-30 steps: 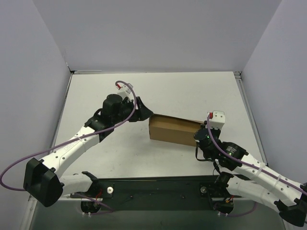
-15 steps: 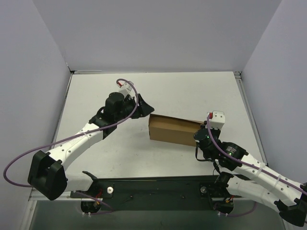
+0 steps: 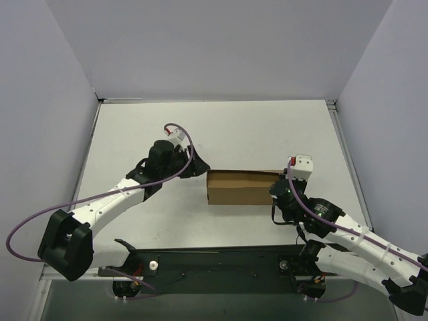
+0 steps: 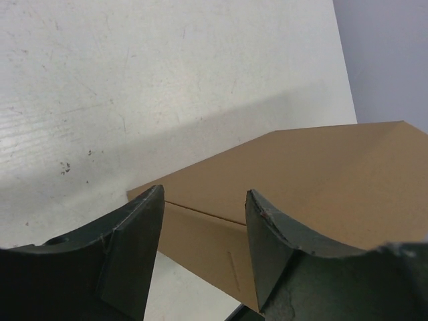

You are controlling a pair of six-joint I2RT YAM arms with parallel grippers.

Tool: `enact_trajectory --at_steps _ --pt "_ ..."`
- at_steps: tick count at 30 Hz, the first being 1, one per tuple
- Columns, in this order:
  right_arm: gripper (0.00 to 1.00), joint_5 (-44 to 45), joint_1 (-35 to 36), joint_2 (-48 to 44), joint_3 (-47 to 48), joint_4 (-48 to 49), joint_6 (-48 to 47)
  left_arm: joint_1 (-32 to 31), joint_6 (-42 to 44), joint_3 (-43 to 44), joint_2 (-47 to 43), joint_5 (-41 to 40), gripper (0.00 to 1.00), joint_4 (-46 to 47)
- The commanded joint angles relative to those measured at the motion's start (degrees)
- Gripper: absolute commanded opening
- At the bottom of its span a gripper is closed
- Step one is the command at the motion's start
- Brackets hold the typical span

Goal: Fold the paper box

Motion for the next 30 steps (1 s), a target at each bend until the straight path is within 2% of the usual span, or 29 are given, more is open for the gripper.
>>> enact_trajectory --at_steps 1,4,8,21,30 --pt "0.0 -2.5 0.4 2.6 -1.6 -5.7 0.9 0.1 1.0 -0.7 -3.5 0.2 0.64 -0.1" --pt "0.0 -2.5 0.4 2.6 -1.4 -5.6 0.8 0.4 1.9 2.7 -4.8 -3.1 0.67 -4.2" --pt "0.0 -2.5 0.4 2.4 -1.5 -5.7 0.9 0.6 0.5 4.8 -6.8 -6.5 0.7 -4.3" --pt "0.0 -2.8 0.5 2.4 -1.6 -5.5 1.1 0.0 -6.4 0.7 -8.3 -5.4 0.7 5.5" --pt "0.0 -2.7 0.6 2.0 -1.7 -5.6 1.0 -2.6 -6.4 2.0 -7.1 -5.7 0.7 6.3"
